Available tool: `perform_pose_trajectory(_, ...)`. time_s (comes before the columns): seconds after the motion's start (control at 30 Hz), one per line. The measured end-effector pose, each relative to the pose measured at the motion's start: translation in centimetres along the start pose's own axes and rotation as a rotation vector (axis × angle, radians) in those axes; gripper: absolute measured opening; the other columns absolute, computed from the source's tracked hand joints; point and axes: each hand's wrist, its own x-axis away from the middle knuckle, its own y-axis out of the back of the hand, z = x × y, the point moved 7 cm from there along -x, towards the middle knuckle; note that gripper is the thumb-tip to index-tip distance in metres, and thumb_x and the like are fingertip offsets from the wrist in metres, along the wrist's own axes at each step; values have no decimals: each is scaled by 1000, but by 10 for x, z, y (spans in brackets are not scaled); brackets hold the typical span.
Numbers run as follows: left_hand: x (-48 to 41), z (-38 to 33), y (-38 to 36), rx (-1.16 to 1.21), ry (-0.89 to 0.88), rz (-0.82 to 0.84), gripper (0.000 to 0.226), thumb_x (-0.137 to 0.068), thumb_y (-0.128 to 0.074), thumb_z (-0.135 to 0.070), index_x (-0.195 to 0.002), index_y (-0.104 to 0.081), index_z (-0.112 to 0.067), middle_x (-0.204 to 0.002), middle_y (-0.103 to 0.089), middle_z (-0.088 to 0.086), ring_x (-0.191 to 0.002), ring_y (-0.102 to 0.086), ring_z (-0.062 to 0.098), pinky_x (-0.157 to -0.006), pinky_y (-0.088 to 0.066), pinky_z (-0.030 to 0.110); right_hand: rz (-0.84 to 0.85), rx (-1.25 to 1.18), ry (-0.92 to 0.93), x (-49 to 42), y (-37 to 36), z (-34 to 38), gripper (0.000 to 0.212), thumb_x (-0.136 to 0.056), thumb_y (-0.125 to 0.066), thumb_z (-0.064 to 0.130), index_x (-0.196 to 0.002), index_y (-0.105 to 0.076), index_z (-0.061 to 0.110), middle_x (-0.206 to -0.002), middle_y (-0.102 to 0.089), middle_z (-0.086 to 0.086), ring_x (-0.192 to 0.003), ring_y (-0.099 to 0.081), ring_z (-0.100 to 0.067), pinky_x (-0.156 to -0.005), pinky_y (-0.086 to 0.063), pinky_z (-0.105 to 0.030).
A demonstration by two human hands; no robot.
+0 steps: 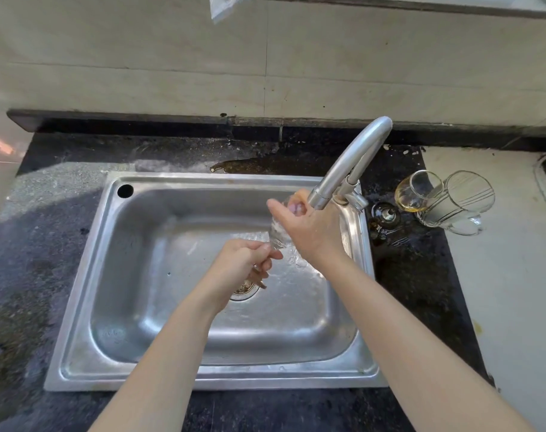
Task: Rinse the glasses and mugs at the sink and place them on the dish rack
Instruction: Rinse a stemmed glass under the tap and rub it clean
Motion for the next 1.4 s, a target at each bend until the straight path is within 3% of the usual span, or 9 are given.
perform_pose_trajectory(0.13,-2,2,0,137,100,33,26,-94,-54,-17,-79,-68,-1,-53,-51,0,-41,-44,11,-53,-38,26,187,-193,-124,2,7,-14,32,-81,-75,32,-56,-59,19,-56,-55,-2,-56,-53,-15,-58,-47,-19)
perform_pose_trajectory(0.33,-14,-27,-8,208,-1,-253,33,-92,-57,-34,-69,-65,-11,-60,-58,-2,-44,-49,9,-47,-41,20,-23,-458,-708,21,6,-94,35,-96,-54,35,-67,-50,15,-47,-38,4,-46,-40,-12,-65,-59,-39)
perform_pose_trajectory(0.47,-22,-41,-45,255,-81,-46,25,-98,-51,-26,-79,-61,-12,-72,-65,1,-53,-59,10,-53,-49,20,-116,-725,-960,44,-7,-123,30,-97,-52,30,-74,-49,11,-42,-33,2,-37,-34,-11,-51,-55,-34)
perform_pose_trajectory(0.6,-26,-41,-66,337,-111,129,6,-92,-61,-13,-96,-57,-14,-76,-63,0,-57,-57,9,-61,-49,24,-175,-813,-1004,49,-4,-133,28,-98,-48,24,-74,-47,10,-48,-29,1,-39,-27,-11,-45,-54,-30)
perform_pose_trajectory(0.83,-24,-63,-59,-114,-230,-218,39,-92,-59,-38,-62,-52,-14,-44,-50,-8,-35,-46,9,-42,-41,20,-181,-866,-953,40,-5,-128,33,-94,-43,18,-62,-40,14,-50,-29,-2,-35,-29,-12,-50,-54,-30)
perform_pose_trajectory(1.0,-25,-48,-54,458,71,-67,31,-95,-55,-35,-74,-58,-12,-58,-59,-1,-48,-57,9,-38,-43,16,-217,-785,-866,29,7,-117,33,-97,-44,23,-65,-42,15,-45,-26,1,-45,-29,-14,-50,-54,-31)
perform_pose_trajectory(1.1,-23,-49,-59,739,26,79,11,-94,-52,-1,-86,-58,-6,-76,-59,5,-53,-60,4,-46,-48,11,-196,-755,-894,28,5,-114,32,-96,-43,21,-64,-41,15,-43,-27,2,-43,-29,-14,-51,-55,-33)
perform_pose_trajectory(1.27,-17,-56,-47,243,-220,-218,15,-88,-52,1,-82,-54,-12,-58,-56,0,-35,-43,6,-36,-33,16,-214,-781,-885,32,-3,-107,31,-94,-40,15,-63,-38,14,-42,-25,0,-43,-28,-15,-49,-54,-32)
perform_pose_trajectory(1.4,-5,-76,-42,-257,-483,-420,31,-86,-62,-22,-60,-49,-14,-51,-50,-3,-48,-41,14,-47,-33,26,-253,-829,-845,35,-2,-101,33,-95,-41,16,-62,-36,15,-44,-24,0,-46,-27,-15,-46,-52,-28)
